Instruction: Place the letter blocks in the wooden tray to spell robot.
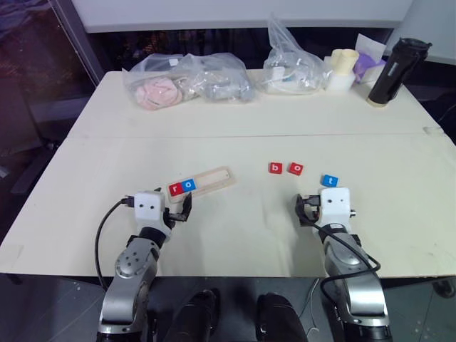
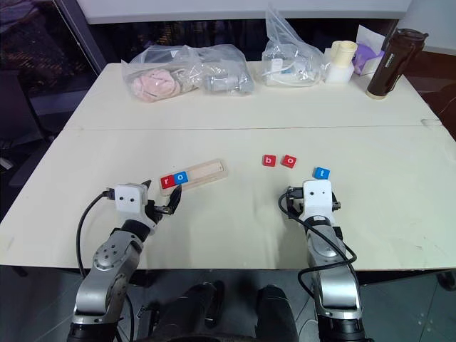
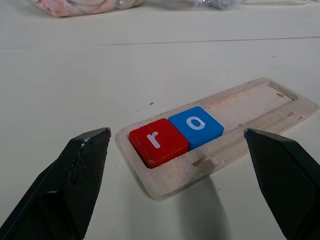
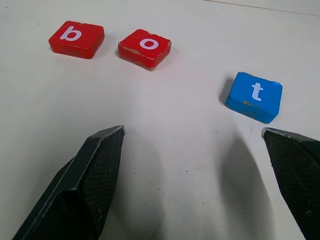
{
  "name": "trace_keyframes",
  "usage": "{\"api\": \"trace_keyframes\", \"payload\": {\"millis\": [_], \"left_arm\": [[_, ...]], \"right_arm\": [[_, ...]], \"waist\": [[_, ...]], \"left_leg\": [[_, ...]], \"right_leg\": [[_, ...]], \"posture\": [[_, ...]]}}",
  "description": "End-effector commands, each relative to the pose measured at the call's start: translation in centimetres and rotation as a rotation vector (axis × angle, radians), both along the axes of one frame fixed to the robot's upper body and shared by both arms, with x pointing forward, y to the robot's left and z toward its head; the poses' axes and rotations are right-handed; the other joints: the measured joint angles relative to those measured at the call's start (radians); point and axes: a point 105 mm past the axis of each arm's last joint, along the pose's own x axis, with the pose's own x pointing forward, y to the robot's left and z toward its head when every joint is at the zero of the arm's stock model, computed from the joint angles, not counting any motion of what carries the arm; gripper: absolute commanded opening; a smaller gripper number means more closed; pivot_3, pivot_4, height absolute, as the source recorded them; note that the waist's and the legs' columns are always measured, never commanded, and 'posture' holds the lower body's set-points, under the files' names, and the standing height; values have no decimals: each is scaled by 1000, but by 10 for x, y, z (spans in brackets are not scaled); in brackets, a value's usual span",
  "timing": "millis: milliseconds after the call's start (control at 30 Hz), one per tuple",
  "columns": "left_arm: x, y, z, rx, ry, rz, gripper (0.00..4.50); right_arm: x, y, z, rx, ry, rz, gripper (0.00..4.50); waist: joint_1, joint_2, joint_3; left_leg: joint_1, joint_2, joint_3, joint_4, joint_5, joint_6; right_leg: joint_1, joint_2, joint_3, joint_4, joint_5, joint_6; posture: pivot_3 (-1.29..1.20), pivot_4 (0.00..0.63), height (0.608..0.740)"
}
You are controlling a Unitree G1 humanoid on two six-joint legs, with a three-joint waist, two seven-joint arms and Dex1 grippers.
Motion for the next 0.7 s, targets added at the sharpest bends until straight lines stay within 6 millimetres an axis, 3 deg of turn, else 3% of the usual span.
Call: {"api": "trace_keyframes", "payload": {"millis": [33,700], "left_arm": [[-2,1,16,1,-71,1,4500],[0,1,17,2,-78,-10,4500]], "right_arm": [[-2,2,7,-8,-25,6,4436],[1,2,7,-10,-32,14,4436]], "waist": [[0,0,0],[0,0,0]], "left_leg": [[0,0,0,0,0,0],[0,0,0,0,0,0]], "right_leg": [[0,0,0,0,0,0],[0,0,0,0,0,0]], "posture": [[0,150,738],[0,150,738]]}}
